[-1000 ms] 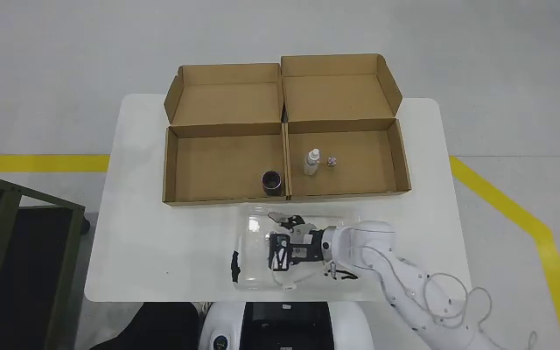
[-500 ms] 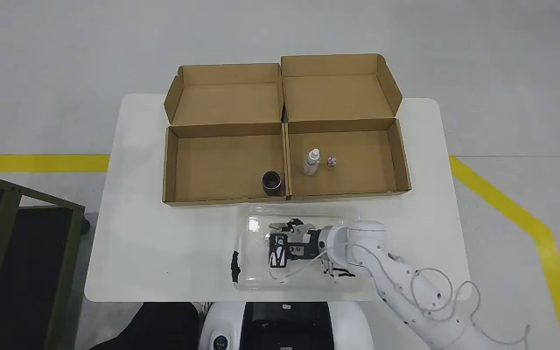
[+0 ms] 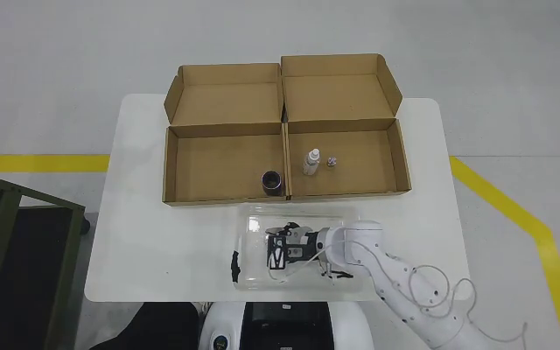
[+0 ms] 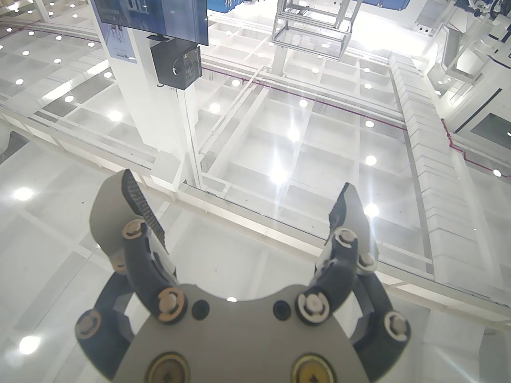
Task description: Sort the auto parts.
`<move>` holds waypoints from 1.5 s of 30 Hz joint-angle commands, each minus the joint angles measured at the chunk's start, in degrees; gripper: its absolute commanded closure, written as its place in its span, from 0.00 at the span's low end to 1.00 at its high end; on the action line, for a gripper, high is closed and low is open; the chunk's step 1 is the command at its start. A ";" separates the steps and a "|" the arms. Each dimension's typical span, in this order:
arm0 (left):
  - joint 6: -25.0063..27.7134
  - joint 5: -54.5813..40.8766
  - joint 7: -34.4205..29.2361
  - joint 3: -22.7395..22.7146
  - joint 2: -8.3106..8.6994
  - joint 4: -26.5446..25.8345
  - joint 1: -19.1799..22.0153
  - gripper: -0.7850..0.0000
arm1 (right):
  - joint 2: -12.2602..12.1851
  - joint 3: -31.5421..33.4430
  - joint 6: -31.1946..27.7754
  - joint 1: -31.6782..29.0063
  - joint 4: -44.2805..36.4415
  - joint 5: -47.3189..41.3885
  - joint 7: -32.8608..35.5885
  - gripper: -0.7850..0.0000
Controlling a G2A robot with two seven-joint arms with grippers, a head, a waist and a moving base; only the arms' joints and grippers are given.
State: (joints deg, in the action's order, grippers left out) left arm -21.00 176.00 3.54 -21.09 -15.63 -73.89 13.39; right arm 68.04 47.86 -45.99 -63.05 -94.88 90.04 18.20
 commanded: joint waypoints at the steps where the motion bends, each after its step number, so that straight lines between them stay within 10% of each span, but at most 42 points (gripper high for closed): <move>1: 0.00 0.00 0.00 0.00 0.00 0.00 0.00 0.00 | 0.08 -0.14 -0.02 0.20 0.35 -0.44 -0.07 0.68; 5: 0.00 0.00 0.00 0.00 0.00 0.00 0.00 0.00 | 0.15 -0.22 -0.21 0.46 0.77 -1.11 -0.18 1.00; 45: 0.00 0.00 0.00 0.00 0.00 0.00 0.00 0.00 | -2.39 15.02 -1.05 -8.27 -15.84 -34.52 -12.44 1.00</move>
State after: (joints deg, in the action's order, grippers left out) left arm -21.00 176.00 3.54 -21.09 -15.63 -73.89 13.39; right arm 65.73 62.49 -46.81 -71.09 -110.30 56.54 5.88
